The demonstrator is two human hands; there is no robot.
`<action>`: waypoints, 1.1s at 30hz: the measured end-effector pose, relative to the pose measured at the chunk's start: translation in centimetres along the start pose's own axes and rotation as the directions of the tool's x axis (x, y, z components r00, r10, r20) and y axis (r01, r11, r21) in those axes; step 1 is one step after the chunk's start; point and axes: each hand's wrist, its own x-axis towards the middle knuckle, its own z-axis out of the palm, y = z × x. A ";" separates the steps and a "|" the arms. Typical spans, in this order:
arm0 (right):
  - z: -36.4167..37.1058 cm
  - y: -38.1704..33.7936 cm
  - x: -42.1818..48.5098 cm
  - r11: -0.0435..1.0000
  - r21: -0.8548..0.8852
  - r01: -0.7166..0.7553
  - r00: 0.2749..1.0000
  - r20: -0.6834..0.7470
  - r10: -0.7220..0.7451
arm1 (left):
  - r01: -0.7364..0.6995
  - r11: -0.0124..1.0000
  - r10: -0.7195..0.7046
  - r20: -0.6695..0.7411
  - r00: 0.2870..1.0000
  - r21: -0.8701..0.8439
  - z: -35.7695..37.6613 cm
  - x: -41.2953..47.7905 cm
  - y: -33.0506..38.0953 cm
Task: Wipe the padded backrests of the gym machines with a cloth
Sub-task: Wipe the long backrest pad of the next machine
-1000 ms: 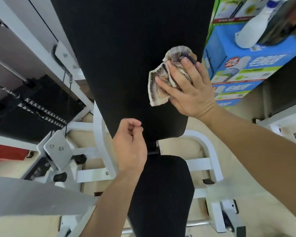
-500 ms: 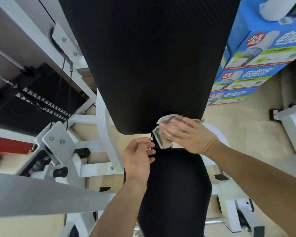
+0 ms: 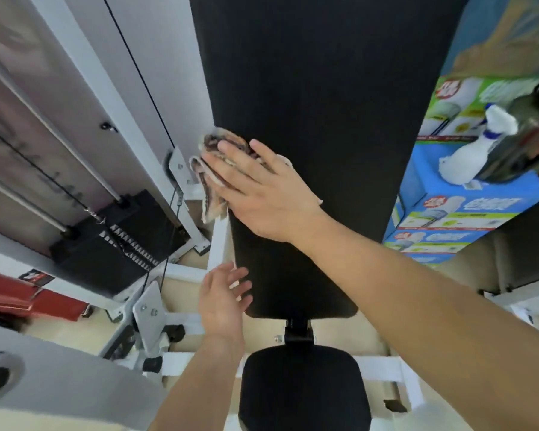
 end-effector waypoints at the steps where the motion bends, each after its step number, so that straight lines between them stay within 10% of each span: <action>1: -2.0 2.3 1.9 0.999 0.003 -0.033 0.999 0.002 0.033 | -0.080 0.997 0.080 -0.010 0.997 -0.022 0.9 -1.1 2.2; 10: -13.3 12.5 9.5 0.829 0.430 -0.357 0.899 -0.085 0.430 | -0.752 0.647 0.754 0.042 0.656 0.129 10.1 -10.9 21.0; 13: -17.3 12.0 11.7 0.337 0.851 -0.403 0.761 0.106 0.640 | -0.706 0.707 0.706 0.080 0.704 -0.032 11.6 -14.0 24.6; 16: -20.8 12.8 14.0 -0.204 0.906 -0.370 0.748 0.421 0.513 | -0.575 0.787 0.605 0.100 0.790 -0.223 11.4 -15.3 27.7; 18: -22.1 13.9 15.1 -0.306 0.851 -0.427 0.782 0.517 0.348 | -0.600 0.779 0.621 0.090 0.778 -0.182 11.0 -14.9 29.9; 21: -23.0 17.0 16.1 0.204 0.869 -0.451 0.801 0.293 0.523 | -0.683 0.730 0.682 -0.045 0.730 -0.024 10.8 -13.8 33.3; 24: -22.1 21.7 17.1 0.663 0.497 -0.560 0.721 -0.102 0.685 | -0.743 0.670 0.737 -0.140 0.662 0.013 11.3 -12.9 37.8; 33: -16.8 22.7 18.0 0.757 -0.003 -0.653 0.755 -0.074 0.651 | -0.812 0.581 0.805 0.180 0.566 -0.046 16.6 -8.3 41.6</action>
